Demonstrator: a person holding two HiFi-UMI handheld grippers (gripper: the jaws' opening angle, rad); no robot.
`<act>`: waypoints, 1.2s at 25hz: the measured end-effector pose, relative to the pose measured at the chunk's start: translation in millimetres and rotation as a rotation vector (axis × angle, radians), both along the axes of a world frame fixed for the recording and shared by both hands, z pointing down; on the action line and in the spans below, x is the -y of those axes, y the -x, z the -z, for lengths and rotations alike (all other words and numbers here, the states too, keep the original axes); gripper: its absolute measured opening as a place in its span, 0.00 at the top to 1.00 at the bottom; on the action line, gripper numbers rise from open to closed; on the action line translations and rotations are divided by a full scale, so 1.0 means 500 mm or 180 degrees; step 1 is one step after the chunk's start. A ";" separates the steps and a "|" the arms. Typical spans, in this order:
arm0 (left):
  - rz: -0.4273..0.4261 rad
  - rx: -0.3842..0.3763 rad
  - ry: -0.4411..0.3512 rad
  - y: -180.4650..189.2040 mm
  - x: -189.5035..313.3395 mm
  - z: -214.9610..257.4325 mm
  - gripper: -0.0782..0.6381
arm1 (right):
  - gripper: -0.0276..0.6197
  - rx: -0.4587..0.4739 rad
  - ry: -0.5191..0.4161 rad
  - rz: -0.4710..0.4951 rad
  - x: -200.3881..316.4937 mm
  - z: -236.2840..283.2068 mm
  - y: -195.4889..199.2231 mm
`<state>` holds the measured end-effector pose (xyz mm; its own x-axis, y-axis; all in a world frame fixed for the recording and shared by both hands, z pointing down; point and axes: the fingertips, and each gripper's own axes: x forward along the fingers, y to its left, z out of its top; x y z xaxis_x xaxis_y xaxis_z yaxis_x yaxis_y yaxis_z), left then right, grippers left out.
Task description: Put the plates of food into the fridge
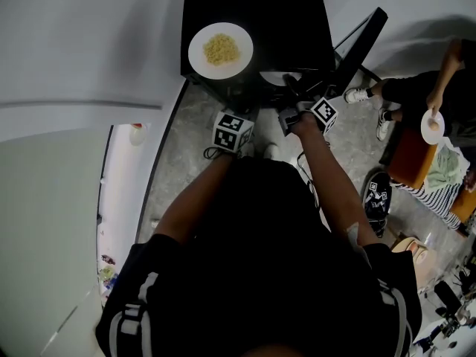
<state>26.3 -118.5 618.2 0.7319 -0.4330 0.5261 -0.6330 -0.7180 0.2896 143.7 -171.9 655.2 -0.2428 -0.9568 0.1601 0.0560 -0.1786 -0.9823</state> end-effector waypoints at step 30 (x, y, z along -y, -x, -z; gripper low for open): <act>0.0067 -0.0068 -0.0160 0.040 -0.038 0.028 0.86 | 0.89 -0.0245 -0.0153 0.0157 -0.101 0.038 0.005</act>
